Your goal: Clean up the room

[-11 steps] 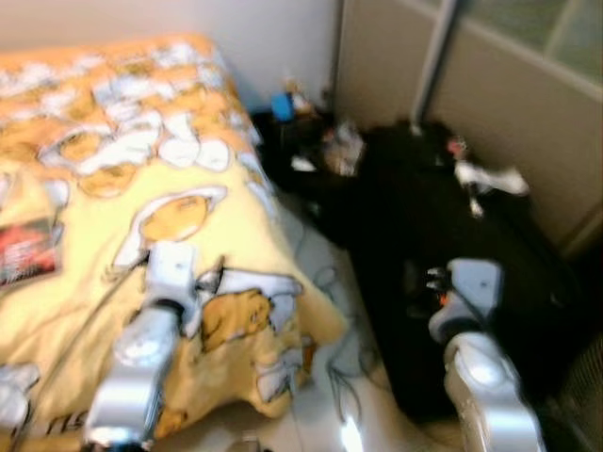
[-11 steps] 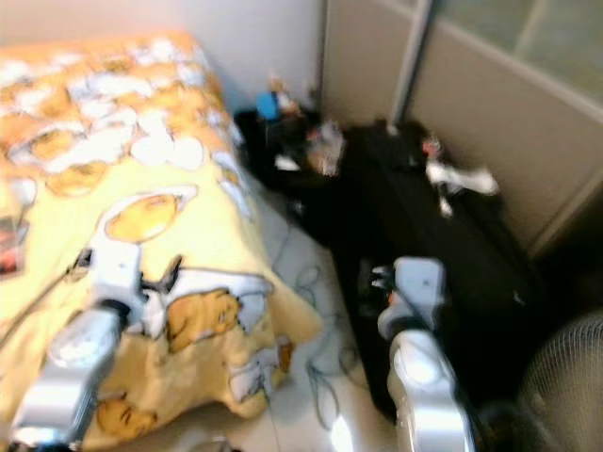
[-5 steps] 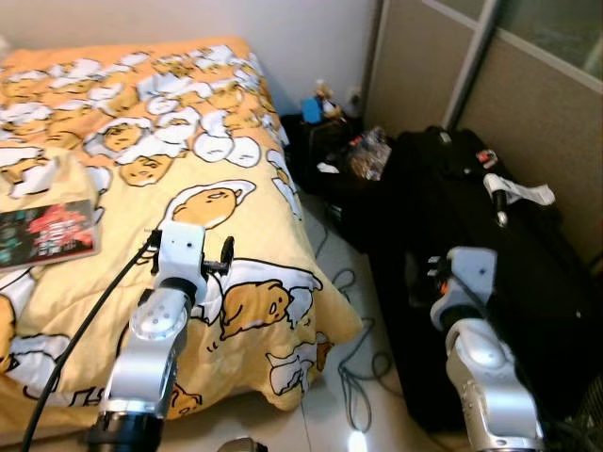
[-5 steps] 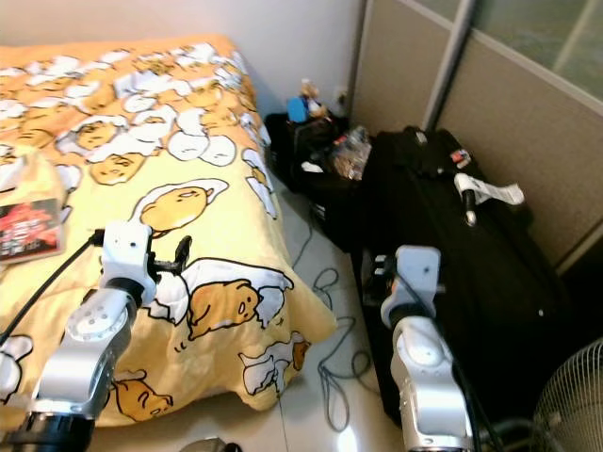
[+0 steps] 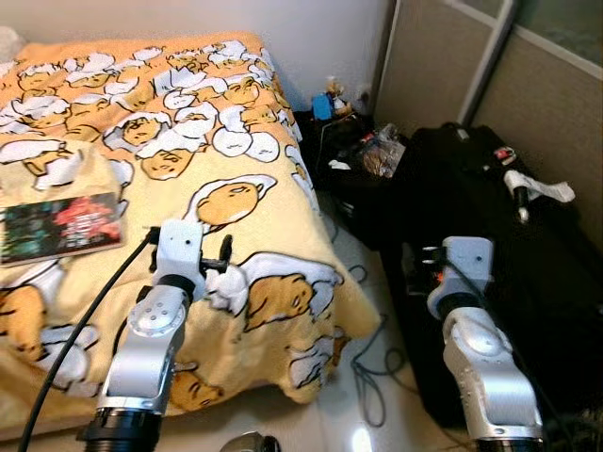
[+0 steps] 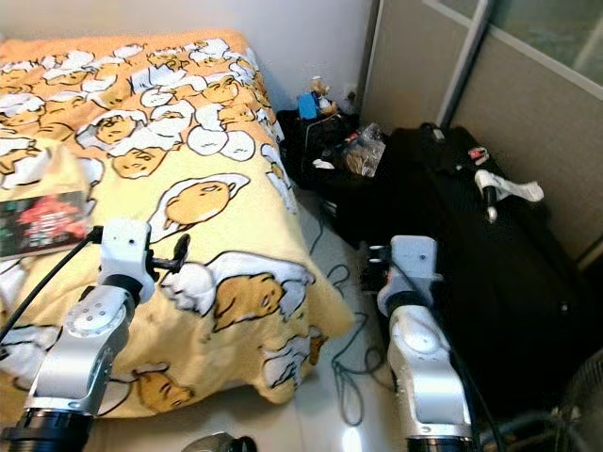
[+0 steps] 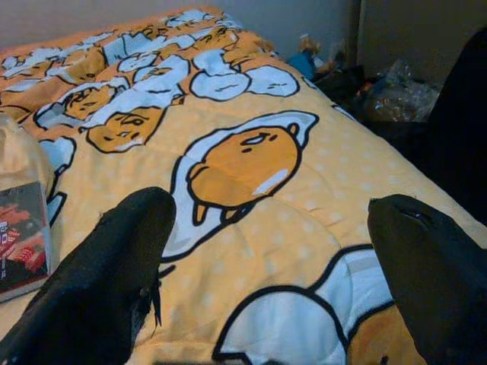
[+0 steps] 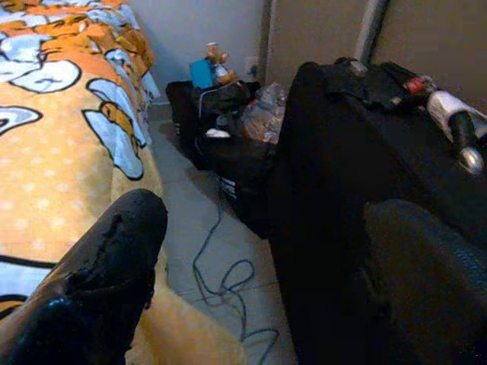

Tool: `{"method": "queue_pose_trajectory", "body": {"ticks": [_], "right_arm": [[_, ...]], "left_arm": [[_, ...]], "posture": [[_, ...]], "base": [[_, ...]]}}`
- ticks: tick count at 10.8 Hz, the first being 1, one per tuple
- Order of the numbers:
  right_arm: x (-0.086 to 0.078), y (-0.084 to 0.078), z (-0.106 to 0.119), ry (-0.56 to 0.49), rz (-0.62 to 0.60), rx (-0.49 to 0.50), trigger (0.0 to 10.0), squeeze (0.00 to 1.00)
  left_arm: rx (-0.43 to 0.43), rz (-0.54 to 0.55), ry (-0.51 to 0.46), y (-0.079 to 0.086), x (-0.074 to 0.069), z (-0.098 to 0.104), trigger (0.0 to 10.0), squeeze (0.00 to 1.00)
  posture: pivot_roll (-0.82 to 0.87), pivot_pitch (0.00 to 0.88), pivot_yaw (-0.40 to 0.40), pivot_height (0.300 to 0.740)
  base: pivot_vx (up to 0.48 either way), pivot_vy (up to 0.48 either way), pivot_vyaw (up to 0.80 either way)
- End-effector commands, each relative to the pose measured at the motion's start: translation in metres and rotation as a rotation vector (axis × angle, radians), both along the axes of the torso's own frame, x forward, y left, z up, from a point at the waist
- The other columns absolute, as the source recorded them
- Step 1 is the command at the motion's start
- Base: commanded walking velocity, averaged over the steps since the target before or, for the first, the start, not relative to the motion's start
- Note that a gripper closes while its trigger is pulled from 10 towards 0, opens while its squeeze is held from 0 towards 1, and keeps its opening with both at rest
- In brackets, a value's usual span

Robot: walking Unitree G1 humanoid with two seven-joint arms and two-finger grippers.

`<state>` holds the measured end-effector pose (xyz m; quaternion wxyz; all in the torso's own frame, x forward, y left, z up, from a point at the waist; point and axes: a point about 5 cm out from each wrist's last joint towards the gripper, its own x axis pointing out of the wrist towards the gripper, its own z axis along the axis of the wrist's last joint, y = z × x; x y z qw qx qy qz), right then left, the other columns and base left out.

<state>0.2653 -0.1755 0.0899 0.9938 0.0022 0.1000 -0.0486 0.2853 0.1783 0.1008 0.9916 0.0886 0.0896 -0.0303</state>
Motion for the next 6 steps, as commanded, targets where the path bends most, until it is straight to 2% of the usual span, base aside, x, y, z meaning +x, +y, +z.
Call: {"method": "queue_pose_trajectory", "body": {"ticks": [1, 2, 3, 4, 6], "right_arm": [[0.001, -0.003, 0.003, -0.028, -0.017, 0.006, 10.0, 0.00], [-0.001, -0.010, 0.003, -0.041, -0.031, -0.022, 10.0, 0.00], [-0.008, -0.016, -0.007, 0.003, -0.028, -0.017, 10.0, 0.00], [-0.012, -0.017, -0.008, 0.021, -0.026, -0.038, 10.0, 0.00], [-0.012, -0.009, -0.005, 0.017, -0.004, -0.025, 10.0, 0.00]], "left_arm": [[0.006, -0.003, 0.009, 0.000, -0.002, 0.000, 10.0, 0.00], [0.003, 0.004, 0.015, 0.001, -0.005, -0.002, 10.0, 0.00], [0.006, 0.013, 0.016, 0.002, -0.008, -0.003, 10.0, 0.00], [-0.001, 0.021, 0.016, 0.004, -0.010, -0.002, 10.0, 0.00], [0.014, 0.023, 0.034, 0.005, -0.016, -0.008, 10.0, 0.00]], "posture": [[-0.07, 0.000, 0.036, 0.740], [-0.04, 0.000, 0.034, 0.740], [-0.03, 0.000, 0.037, 0.740], [-0.05, 0.000, 0.041, 0.740], [-0.03, 0.000, 0.028, 0.740]], "base": [[0.000, 0.281, 0.00], [0.000, 0.285, 0.00], [0.000, 0.281, 0.00], [0.000, 0.281, 0.00], [0.000, 0.279, 0.00]]}}
